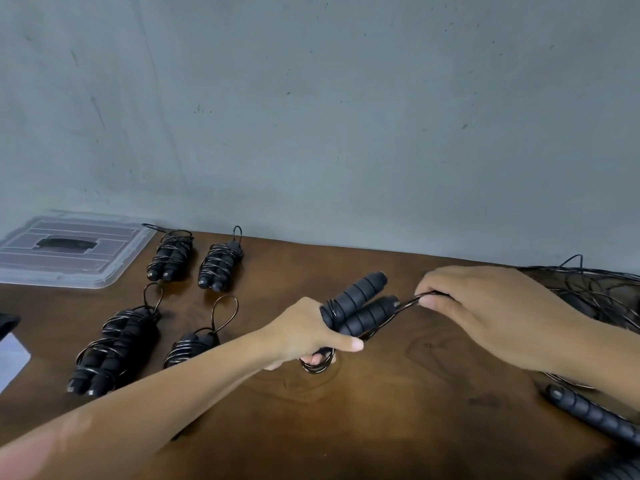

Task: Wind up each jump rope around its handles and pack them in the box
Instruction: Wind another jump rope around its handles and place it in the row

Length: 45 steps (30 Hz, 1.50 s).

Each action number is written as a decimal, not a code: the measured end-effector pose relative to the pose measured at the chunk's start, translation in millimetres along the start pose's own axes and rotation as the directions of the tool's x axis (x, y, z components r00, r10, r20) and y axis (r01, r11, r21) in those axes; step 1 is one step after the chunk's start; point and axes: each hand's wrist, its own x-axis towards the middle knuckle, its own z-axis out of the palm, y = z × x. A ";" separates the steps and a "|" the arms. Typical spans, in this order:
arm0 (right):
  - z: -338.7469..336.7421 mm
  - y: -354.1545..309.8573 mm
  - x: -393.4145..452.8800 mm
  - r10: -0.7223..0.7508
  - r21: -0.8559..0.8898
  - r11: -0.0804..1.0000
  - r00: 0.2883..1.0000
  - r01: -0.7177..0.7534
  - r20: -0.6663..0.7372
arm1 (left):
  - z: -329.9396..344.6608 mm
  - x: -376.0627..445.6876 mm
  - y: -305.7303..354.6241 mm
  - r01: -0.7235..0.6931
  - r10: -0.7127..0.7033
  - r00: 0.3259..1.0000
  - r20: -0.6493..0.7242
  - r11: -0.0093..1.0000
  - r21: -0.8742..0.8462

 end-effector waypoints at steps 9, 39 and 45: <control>-11.6 -11.4 35.6 -0.138 -0.178 0.976 0.987 0.122 -0.084 | 17.9 16.7 17.9 -0.020 0.070 0.993 -0.094 0.892 0.452; 100.6 20.7 14.4 0.117 0.491 0.853 0.981 -0.177 0.152 | -5.5 6.5 -9.2 -0.173 0.134 0.981 -0.139 0.927 -0.333; 77.0 11.8 -3.1 0.238 0.420 0.850 0.943 -0.317 0.231 | 0.0 22.5 -16.8 -0.088 0.032 0.983 -0.179 0.945 -0.316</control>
